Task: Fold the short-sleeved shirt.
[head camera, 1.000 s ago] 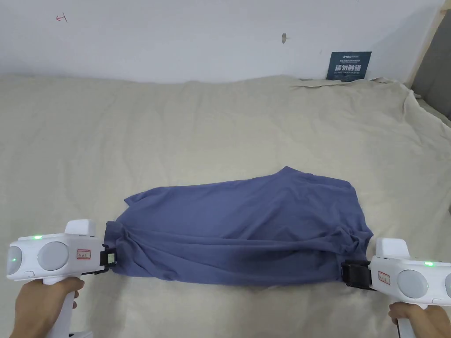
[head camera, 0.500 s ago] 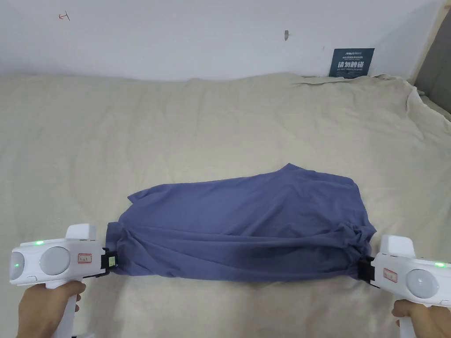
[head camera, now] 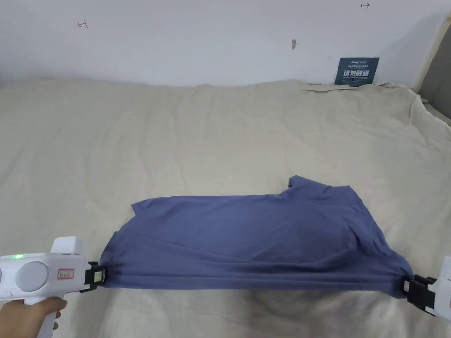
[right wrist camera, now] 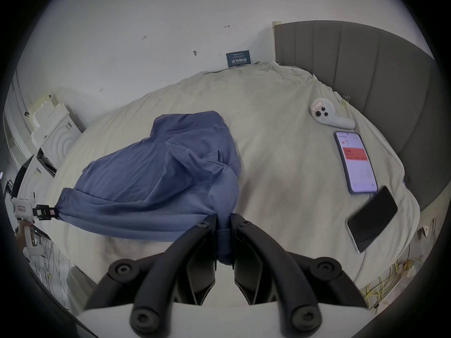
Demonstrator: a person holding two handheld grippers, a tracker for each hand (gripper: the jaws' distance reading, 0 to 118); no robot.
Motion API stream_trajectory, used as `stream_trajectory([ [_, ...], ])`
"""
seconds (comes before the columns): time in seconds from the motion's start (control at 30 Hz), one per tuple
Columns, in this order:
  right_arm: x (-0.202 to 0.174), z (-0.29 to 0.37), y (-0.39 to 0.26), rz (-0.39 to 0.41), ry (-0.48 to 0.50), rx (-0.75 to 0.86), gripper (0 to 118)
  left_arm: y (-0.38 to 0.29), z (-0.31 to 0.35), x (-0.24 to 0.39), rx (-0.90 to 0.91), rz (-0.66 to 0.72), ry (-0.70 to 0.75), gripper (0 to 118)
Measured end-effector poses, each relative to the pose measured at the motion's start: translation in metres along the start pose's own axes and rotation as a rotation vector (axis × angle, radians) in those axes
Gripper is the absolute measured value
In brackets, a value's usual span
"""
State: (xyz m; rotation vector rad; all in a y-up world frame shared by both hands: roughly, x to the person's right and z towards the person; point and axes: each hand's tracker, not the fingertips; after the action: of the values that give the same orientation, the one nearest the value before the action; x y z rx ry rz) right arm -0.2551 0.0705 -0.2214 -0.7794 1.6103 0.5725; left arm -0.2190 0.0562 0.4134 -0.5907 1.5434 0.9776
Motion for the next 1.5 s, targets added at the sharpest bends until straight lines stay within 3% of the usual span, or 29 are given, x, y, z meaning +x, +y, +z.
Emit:
stream_trajectory([
  [0.33,0.002,0.003,-0.057,-0.025,-0.040,-0.112,9,-0.059,-0.008,-0.018,-0.073,0.026,0.031,2],
  [0.77,-0.006,-0.031,-0.069,0.130,-0.153,-0.180,9,-0.079,-0.020,0.007,-0.058,-0.041,0.152,3],
  [0.83,-0.006,-0.023,-0.065,0.118,-0.150,-0.160,17,-0.078,-0.017,0.004,-0.053,-0.030,0.155,20],
  [0.87,-0.002,-0.023,-0.063,0.115,-0.151,-0.147,28,-0.076,-0.013,0.006,-0.051,-0.027,0.157,31],
  [0.93,-0.005,-0.013,-0.054,0.155,-0.175,-0.095,65,-0.072,-0.005,0.009,-0.021,-0.039,0.192,69],
  [0.97,-0.006,-0.006,-0.047,0.159,-0.178,-0.060,74,-0.069,0.002,0.010,0.009,-0.040,0.197,82],
  [1.0,-0.013,0.004,-0.040,0.165,-0.161,-0.024,79,-0.064,0.009,0.012,0.039,-0.037,0.188,98],
  [1.03,-0.016,0.012,-0.033,0.165,-0.152,0.008,80,-0.059,0.015,0.014,0.064,-0.034,0.177,105],
  [1.37,-0.092,0.088,0.027,0.194,-0.085,0.363,84,-0.011,0.108,0.063,0.518,-0.009,0.137,108],
  [1.5,-0.106,0.095,0.034,0.223,-0.101,0.469,84,-0.007,0.129,0.083,0.681,-0.049,0.158,118],
])
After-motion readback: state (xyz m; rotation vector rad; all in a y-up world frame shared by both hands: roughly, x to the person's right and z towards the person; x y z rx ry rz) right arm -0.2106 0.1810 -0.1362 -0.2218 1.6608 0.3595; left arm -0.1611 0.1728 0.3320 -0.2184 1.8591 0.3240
